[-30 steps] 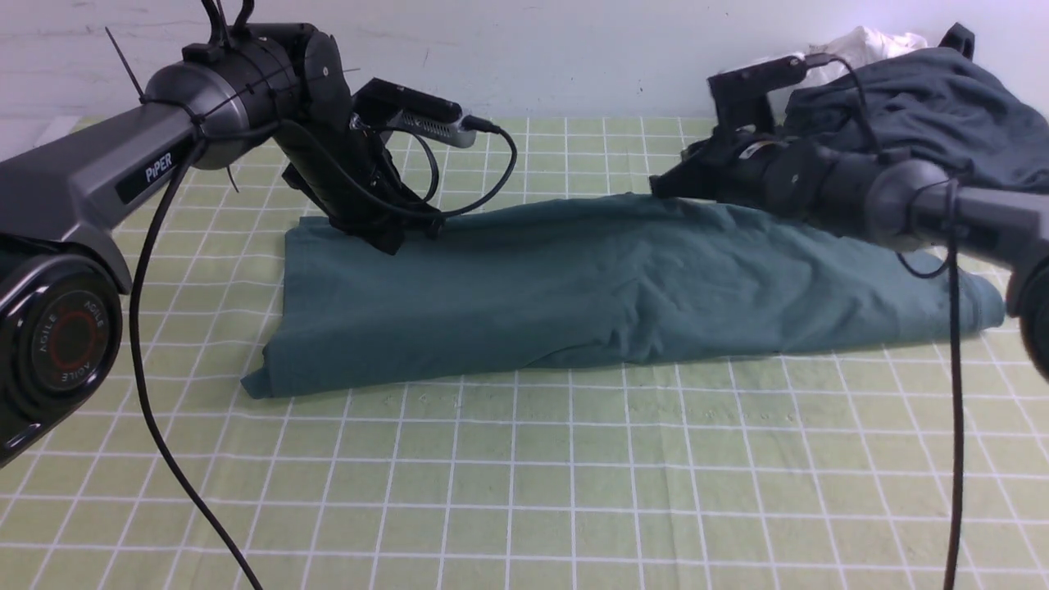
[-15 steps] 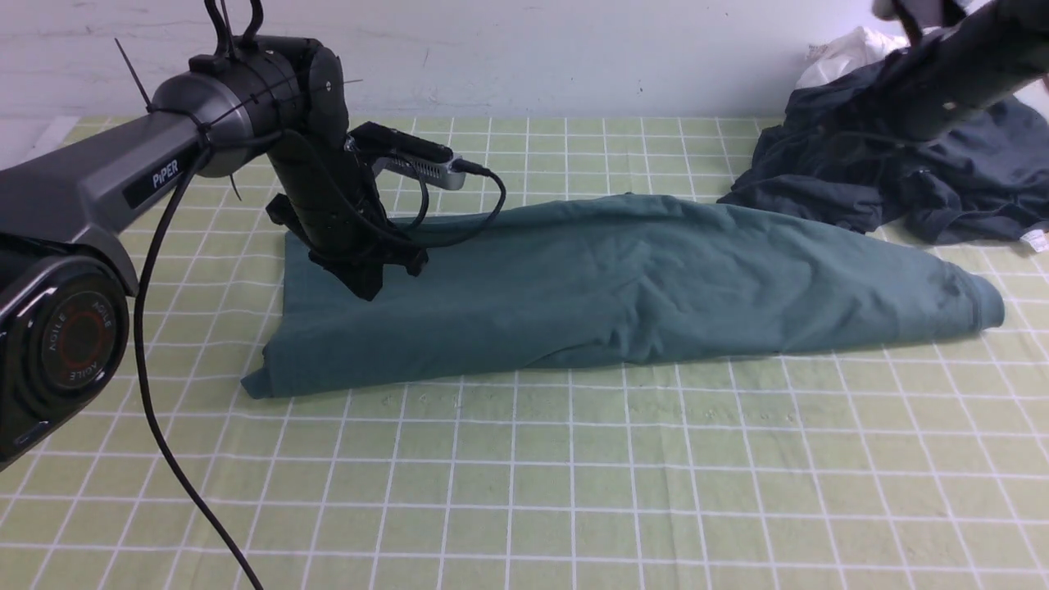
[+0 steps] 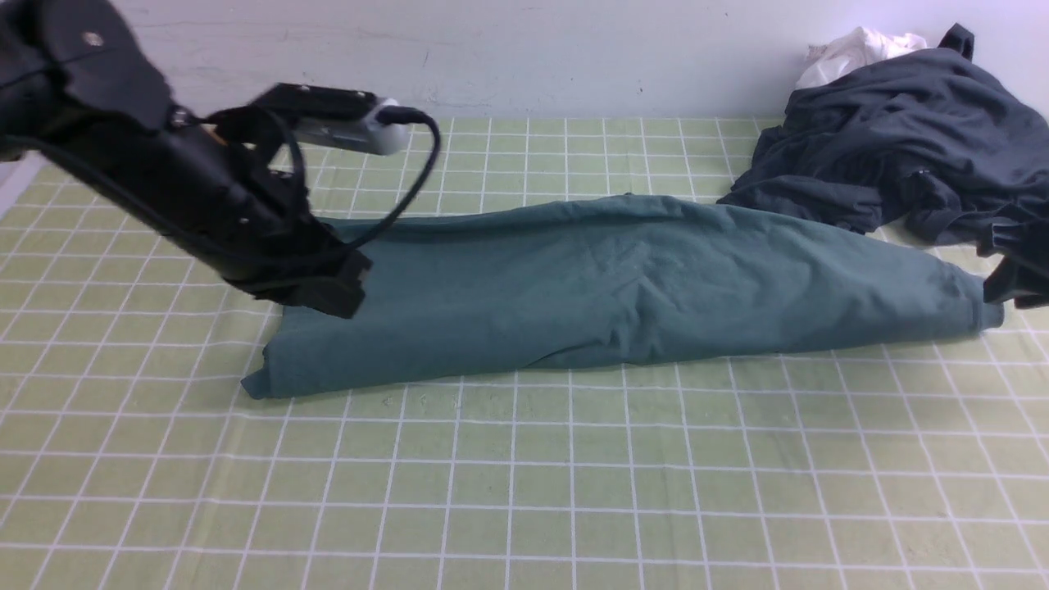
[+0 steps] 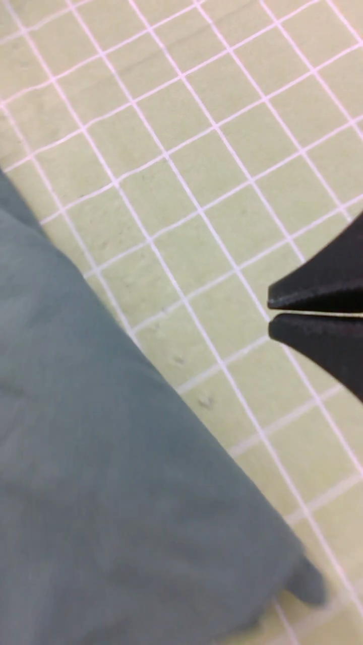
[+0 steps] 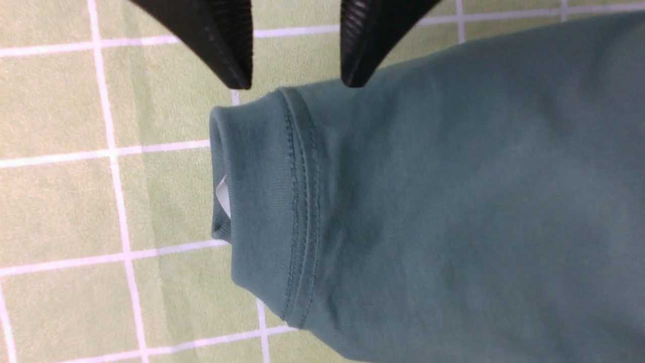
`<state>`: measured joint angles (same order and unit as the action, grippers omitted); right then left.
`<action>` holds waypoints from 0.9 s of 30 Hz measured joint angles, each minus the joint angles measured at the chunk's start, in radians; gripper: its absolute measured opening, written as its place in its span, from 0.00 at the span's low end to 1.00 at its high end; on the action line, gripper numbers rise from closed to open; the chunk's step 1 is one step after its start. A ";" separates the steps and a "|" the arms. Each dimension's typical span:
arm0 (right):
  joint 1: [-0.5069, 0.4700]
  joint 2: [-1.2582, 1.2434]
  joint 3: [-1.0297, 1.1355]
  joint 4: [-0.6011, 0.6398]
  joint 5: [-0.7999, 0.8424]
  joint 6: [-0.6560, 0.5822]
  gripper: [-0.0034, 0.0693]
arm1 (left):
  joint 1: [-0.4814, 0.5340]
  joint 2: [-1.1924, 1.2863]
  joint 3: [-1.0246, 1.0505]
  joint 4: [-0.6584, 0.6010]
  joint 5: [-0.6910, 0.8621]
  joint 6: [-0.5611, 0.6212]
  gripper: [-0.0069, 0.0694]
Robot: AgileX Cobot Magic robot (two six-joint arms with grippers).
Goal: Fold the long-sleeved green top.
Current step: Use the right arm to clamp the right edge of the fabric, then use the right arm to drag the right edge of the fabric to the left and folds it over the left edge
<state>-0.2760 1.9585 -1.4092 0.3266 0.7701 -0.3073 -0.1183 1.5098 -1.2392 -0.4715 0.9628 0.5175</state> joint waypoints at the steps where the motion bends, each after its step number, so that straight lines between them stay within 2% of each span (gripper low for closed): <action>1: 0.000 0.010 -0.001 0.000 -0.016 0.000 0.48 | 0.010 -0.053 0.030 0.003 -0.009 0.000 0.09; 2: 0.000 0.012 -0.001 0.000 -0.016 0.000 0.48 | 0.012 -0.066 0.037 0.004 -0.009 0.000 0.09; 5: 0.000 0.055 -0.001 -0.008 -0.082 0.055 0.73 | 0.035 -0.297 0.167 0.012 -0.082 0.000 0.09; 7: 0.000 0.075 -0.001 -0.008 -0.097 0.089 0.84 | 0.036 -0.403 0.230 0.011 -0.110 0.000 0.09; 9: 0.000 0.093 -0.001 0.005 -0.100 0.109 0.89 | 0.036 -0.468 0.267 0.013 -0.111 0.000 0.09; 11: 0.008 0.116 -0.001 0.045 -0.099 0.104 0.90 | 0.036 -0.530 0.325 0.027 -0.103 -0.003 0.09; 13: 0.019 0.126 -0.001 0.070 -0.103 0.081 0.85 | 0.036 -0.557 0.358 0.045 -0.100 -0.004 0.09; 15: 0.032 0.128 -0.001 0.100 -0.104 0.054 0.73 | 0.036 -0.569 0.388 0.073 -0.099 -0.005 0.09; 19: 0.049 0.123 -0.001 0.118 -0.103 0.021 0.41 | 0.036 -0.558 0.412 0.124 -0.099 -0.032 0.09; 20: 0.048 0.116 -0.001 0.116 -0.103 0.020 0.28 | 0.036 -0.554 0.412 0.130 -0.104 -0.038 0.09; 22: 0.045 0.096 -0.001 0.103 -0.102 0.020 0.15 | 0.036 -0.551 0.412 0.137 -0.109 -0.042 0.09; 24: 0.042 0.047 -0.001 0.079 -0.088 0.020 0.08 | 0.036 -0.551 0.412 0.144 -0.121 -0.048 0.09; 27: 0.034 -0.031 -0.001 0.020 -0.037 0.020 0.08 | 0.037 -0.550 0.412 0.154 -0.129 -0.049 0.09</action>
<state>-0.2424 1.9278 -1.4098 0.3464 0.7333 -0.2870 -0.0816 0.9601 -0.8270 -0.3178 0.8339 0.4688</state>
